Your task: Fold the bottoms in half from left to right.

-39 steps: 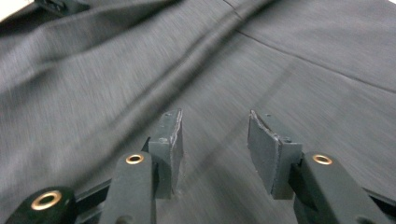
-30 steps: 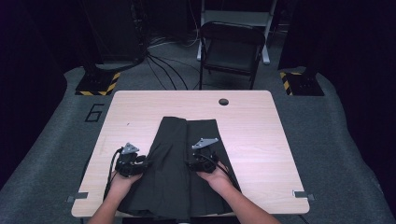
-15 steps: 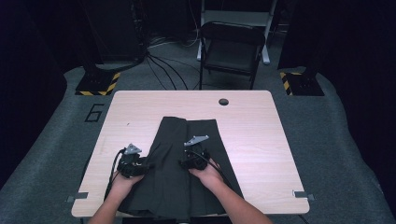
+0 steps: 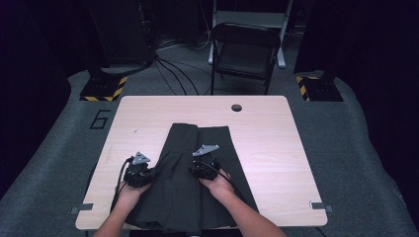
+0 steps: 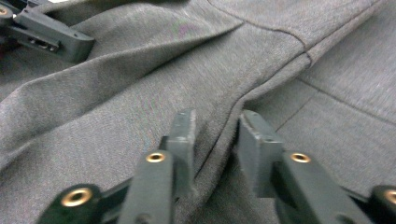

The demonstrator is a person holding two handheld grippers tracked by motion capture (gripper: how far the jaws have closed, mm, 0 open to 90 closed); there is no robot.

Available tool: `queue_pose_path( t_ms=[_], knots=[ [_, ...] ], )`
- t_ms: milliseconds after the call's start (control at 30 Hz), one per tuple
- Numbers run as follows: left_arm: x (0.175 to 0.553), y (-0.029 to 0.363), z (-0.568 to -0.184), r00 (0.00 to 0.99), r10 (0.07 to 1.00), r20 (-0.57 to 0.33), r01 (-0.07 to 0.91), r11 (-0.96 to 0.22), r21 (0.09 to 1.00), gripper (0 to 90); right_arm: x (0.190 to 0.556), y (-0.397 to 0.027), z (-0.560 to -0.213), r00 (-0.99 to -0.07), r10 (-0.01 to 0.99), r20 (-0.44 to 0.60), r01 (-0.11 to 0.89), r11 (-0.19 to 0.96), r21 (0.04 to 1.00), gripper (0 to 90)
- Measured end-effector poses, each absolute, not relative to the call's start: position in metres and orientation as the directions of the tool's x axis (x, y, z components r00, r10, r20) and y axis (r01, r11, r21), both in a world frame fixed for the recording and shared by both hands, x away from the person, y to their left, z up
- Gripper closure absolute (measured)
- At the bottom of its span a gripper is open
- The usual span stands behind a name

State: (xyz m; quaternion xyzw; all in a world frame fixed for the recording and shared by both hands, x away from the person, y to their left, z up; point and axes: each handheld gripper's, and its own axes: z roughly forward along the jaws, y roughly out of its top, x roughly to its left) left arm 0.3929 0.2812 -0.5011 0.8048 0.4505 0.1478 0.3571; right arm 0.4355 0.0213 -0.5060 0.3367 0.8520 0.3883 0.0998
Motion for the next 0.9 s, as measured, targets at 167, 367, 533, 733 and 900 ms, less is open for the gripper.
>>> queue_pose_path(
  t_ms=[167,367,533,733,900],
  knots=[
    [0.391,0.279,-0.497,0.560,0.825,-0.071,0.599,-0.344,0.723,84.3,0.430,0.022,-0.498,-0.766,0.640,0.063,0.461,0.477,0.748,77.1],
    [0.390,0.278,-0.485,0.575,0.815,-0.069,0.582,-0.348,0.735,85.1,0.425,0.017,-0.478,-0.776,0.627,0.062,0.434,0.461,0.774,79.5],
    [0.388,0.275,-0.473,0.590,0.801,-0.101,0.566,-0.320,0.760,85.1,0.424,0.011,-0.456,-0.783,0.619,0.065,0.409,0.433,0.803,79.5],
    [0.387,0.261,-0.456,0.636,0.768,-0.081,0.526,-0.355,0.773,85.2,0.418,0.001,-0.434,-0.782,0.619,0.067,0.402,0.419,0.814,79.8],
    [0.389,0.244,-0.447,0.666,0.743,-0.065,0.516,-0.396,0.759,85.1,0.415,-0.016,-0.414,-0.776,0.627,0.073,0.389,0.384,0.837,85.3]
  ],
)
